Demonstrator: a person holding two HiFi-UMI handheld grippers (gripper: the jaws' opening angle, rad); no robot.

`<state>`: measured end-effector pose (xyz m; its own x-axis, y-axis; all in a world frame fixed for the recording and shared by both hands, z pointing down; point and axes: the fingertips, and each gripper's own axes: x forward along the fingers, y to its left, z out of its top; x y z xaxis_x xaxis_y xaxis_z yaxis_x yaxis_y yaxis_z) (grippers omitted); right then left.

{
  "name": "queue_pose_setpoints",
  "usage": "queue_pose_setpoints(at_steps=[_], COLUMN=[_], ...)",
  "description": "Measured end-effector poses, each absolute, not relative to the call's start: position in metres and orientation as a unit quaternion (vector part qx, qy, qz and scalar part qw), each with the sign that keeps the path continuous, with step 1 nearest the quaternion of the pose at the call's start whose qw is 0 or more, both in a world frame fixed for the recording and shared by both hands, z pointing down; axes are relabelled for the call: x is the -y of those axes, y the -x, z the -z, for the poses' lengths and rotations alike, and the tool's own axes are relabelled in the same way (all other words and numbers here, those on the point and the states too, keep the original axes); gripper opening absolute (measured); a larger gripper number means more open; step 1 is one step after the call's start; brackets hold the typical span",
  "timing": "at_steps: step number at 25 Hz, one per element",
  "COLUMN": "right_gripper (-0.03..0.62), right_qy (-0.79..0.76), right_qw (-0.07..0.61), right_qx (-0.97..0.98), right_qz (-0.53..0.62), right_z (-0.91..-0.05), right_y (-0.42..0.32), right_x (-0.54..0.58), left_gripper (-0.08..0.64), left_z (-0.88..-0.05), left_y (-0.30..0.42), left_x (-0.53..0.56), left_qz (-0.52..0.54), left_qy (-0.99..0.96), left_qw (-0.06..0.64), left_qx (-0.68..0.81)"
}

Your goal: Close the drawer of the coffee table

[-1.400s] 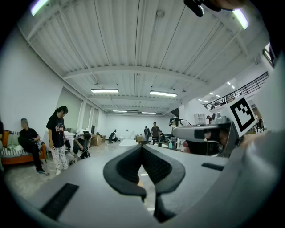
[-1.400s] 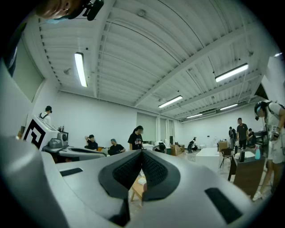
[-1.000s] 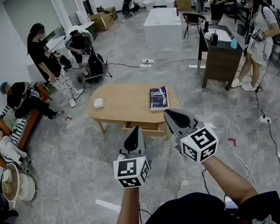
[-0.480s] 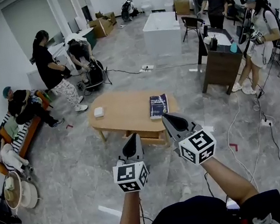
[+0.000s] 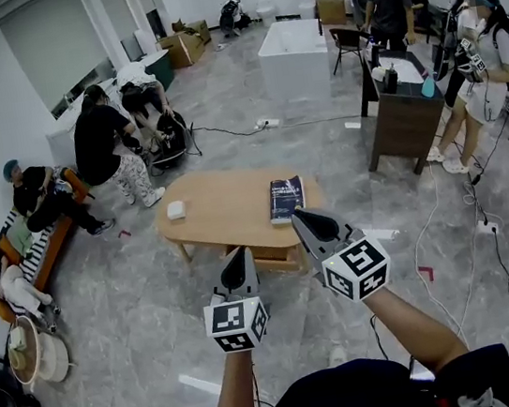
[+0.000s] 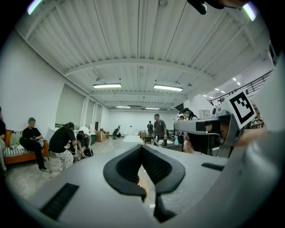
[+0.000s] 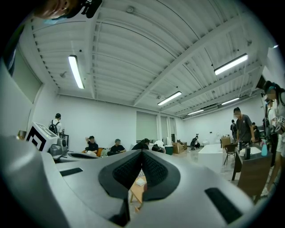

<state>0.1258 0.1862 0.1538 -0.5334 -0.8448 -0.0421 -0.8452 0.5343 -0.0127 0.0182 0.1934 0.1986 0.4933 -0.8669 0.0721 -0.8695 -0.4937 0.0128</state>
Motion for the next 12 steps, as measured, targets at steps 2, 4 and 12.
queue_pose_setpoints(at_steps=[2, 4, 12], right_gripper=[0.011, 0.011, 0.011], right_qy=[0.48, 0.478, 0.464], right_qw=[0.023, 0.024, 0.025], right_qx=[-0.877, -0.878, -0.885], right_qz=[-0.004, -0.003, -0.001], right_z=[-0.155, -0.156, -0.158], right_y=[-0.132, -0.137, -0.148], right_x=[-0.179, -0.172, -0.149], left_gripper=[-0.002, -0.002, -0.002], left_z=[-0.2, -0.201, -0.206], left_y=[-0.024, -0.028, -0.039], left_x=[-0.187, -0.18, -0.161], left_qz=[-0.029, -0.029, -0.033], left_qy=[-0.862, -0.86, -0.852], left_qw=[0.023, 0.023, 0.025], left_qx=[0.505, 0.508, 0.522])
